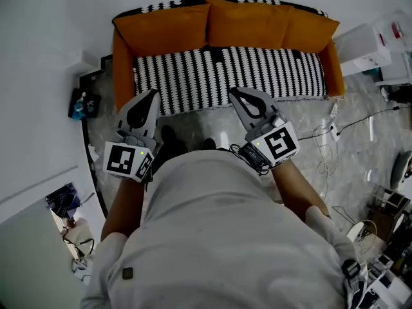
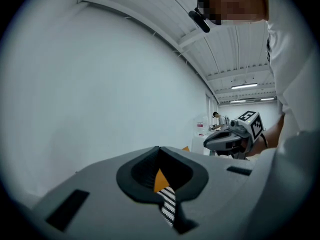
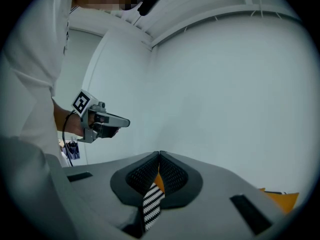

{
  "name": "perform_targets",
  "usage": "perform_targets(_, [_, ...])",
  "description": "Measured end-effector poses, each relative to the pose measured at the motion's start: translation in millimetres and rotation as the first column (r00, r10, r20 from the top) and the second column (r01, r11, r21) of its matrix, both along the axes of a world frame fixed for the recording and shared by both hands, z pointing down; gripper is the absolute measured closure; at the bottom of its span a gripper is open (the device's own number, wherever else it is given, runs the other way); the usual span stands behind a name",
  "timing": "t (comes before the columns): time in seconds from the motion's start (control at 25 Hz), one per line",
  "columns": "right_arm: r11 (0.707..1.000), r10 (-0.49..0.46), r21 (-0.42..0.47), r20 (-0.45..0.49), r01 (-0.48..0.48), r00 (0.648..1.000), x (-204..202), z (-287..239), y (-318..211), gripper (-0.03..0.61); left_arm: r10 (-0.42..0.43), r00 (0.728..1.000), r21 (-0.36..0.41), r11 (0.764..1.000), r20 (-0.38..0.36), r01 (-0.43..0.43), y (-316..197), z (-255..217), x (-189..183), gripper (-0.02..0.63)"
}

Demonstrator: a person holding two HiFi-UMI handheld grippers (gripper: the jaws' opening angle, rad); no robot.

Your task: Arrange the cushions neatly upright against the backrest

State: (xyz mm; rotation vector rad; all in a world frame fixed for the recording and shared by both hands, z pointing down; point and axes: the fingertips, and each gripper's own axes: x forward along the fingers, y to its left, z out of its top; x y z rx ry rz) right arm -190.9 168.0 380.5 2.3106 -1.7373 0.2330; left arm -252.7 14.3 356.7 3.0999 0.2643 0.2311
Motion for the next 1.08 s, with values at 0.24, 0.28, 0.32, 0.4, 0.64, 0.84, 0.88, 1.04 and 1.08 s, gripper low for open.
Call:
perform_targets(0.24, [1.0,-0.016,0.013,0.008,0.015,1.0,-10,7,34,0.551,-0.047,0.999,0.015,0.999,-0.01,0.047,33,1,-12,0.604])
perform_targets(0.28, [1.0,-0.018,0.014,0.011,0.018,1.0,-12,8,37,0.551,-0.052,0.999,0.015,0.999,-0.01,0.053,35,1,-14,0.604])
perform_targets(0.32, [1.0,-0.022,0.015,0.013,0.022,1.0,-14,8,39,0.551,-0.057,0.998,0.015,0.998,-0.008,0.058,37,1,-16,0.604])
perform_targets(0.4, [0.999,-0.032,0.018,0.017,0.031,0.999,-17,8,40,0.551,-0.067,0.998,0.012,0.998,-0.005,0.067,38,1,-18,0.604])
perform_targets(0.64, [0.998,-0.052,0.023,0.011,0.052,0.999,-22,6,43,0.551,-0.075,0.997,0.016,0.997,-0.009,0.076,46,0,-20,0.604])
perform_targets(0.84, [0.998,-0.062,0.03,0.011,0.062,0.998,-28,7,42,0.551,-0.08,0.997,0.017,0.997,-0.017,0.081,50,-1,-23,0.604])
perform_targets(0.88, [0.998,-0.064,0.03,0.011,0.064,0.998,-28,7,41,0.551,-0.083,0.996,0.017,0.996,-0.016,0.083,50,-2,-24,0.604])
perform_targets(1.04, [0.997,-0.069,0.041,0.01,0.068,0.998,-30,2,39,0.551,-0.093,0.996,0.015,0.996,-0.018,0.093,50,-4,-28,0.604])
perform_targets(1.08, [0.997,-0.069,0.044,0.009,0.068,0.998,-31,1,39,0.551,-0.094,0.995,0.015,0.995,-0.019,0.094,50,-4,-29,0.604])
